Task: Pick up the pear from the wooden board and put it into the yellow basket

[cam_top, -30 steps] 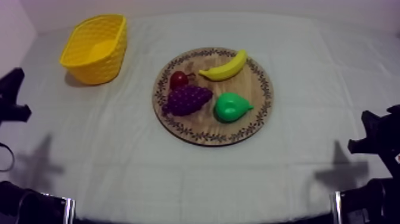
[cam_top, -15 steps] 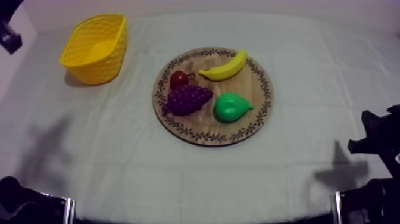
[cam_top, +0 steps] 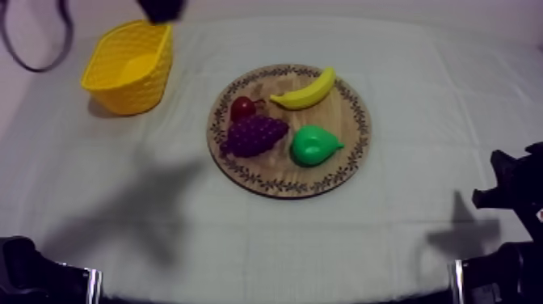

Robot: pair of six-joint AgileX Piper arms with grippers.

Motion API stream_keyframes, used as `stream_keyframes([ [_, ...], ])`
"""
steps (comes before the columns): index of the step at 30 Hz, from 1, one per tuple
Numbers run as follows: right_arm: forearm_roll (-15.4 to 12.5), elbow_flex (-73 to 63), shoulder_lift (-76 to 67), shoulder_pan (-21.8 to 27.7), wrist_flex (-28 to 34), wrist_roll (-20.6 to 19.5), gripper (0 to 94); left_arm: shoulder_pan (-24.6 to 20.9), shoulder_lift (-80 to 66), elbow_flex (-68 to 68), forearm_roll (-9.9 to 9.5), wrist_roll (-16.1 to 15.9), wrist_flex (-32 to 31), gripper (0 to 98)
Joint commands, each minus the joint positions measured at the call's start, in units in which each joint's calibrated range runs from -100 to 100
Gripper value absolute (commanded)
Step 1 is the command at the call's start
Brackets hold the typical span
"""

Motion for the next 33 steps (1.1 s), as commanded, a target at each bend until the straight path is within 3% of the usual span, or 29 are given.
stream_keyframes([
  [1, 0.0, 0.0, 0.0, 0.0, 0.0, 0.0, 0.3, 1.3, 5.1, 0.5, 0.88, -0.1, -0.5, 0.0],
  [7, 0.0, 0.0, 0.0, 0.0, 0.0, 0.0, 0.3, 3.7, 9.8, 6.2, 2.41, 2.0, -0.6, 0.0],
  [13, 0.0, 0.0, 0.0, 0.0, 0.0, 0.0, 0.3, 5.6, 13.2, 13.6, 3.80, 2.7, -5.6, 0.0],
  [23, 0.0, 0.0, 0.0, 0.0, 0.0, 0.0, 0.3, 6.3, 16.3, 11.2, 5.42, 3.5, -5.0, 2.1],
  [25, 0.0, 0.0, 0.0, 0.0, 0.0, 0.0, 0.3, 6.1, 16.5, 11.8, 5.47, 4.1, -5.6, 13.3],
  [29, 0.0, 0.0, 0.0, 0.0, 0.0, 0.0, 0.3, 5.5, 16.7, 13.7, 5.35, 5.1, -7.3, 61.8],
  [31, 0.0, 0.0, 0.0, 0.0, 0.0, 0.0, 0.3, 5.3, 16.7, 14.7, 5.29, 5.7, -8.4, 74.7],
  [33, 0.0, 0.0, 0.0, 0.0, 0.0, 0.0, 0.3, 5.1, 16.7, 15.6, 5.30, 6.4, -9.4, 80.9],
])
